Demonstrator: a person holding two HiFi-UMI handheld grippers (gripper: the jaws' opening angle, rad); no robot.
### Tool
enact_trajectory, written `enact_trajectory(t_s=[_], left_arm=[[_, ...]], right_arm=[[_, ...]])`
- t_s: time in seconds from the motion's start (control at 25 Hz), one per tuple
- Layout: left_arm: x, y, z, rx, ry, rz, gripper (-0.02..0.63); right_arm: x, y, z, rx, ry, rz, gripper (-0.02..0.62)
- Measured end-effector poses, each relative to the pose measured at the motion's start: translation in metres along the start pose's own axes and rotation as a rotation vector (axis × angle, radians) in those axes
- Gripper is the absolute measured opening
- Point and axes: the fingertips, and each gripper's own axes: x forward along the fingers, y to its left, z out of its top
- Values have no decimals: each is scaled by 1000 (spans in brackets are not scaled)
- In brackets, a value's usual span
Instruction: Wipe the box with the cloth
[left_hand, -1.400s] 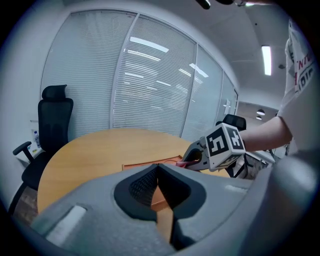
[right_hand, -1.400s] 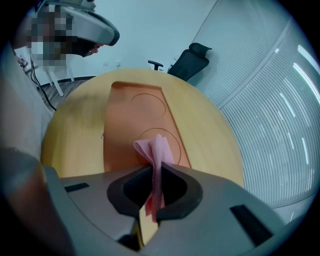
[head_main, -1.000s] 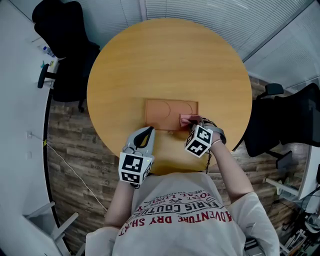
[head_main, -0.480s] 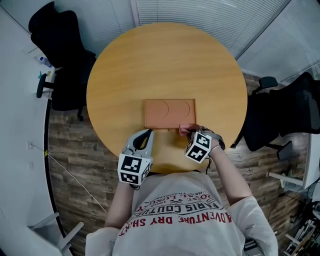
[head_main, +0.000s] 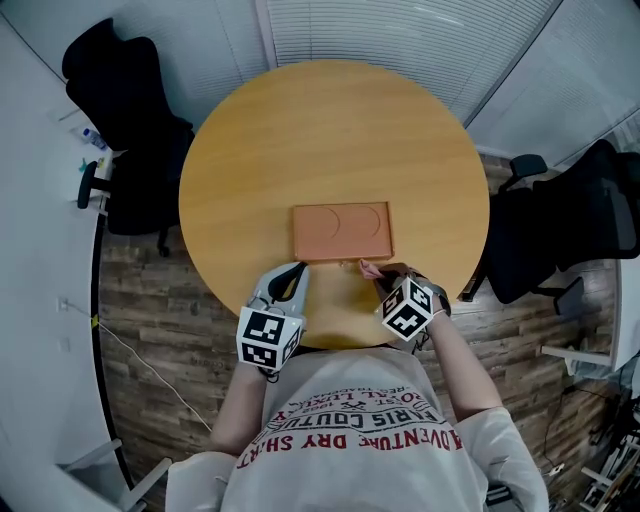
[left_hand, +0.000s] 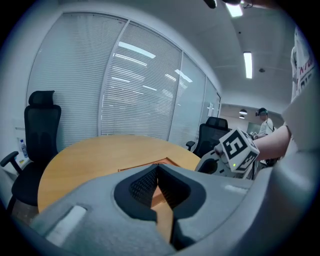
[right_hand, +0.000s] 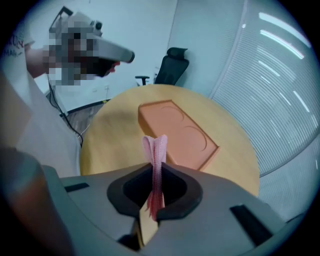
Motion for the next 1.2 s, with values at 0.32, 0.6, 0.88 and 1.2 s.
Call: enact_trajectory(t_s=[0.32,0.6,0.88,1.2], left_arm=[[-11,6,25,30,-50,17,9],[-22,12,47,40,-102,38,9],[-35,18,72,11,-184,64,9],[-35,17,76,3,-196,48,9]], right_arm=[[-61,-33,66,182,-327,-167,31],[-118,-48,109,258,-623,-272,31],[-148,-50,122,379,-806,-287,29],[-157,-42,130,392,-890,-235,28]])
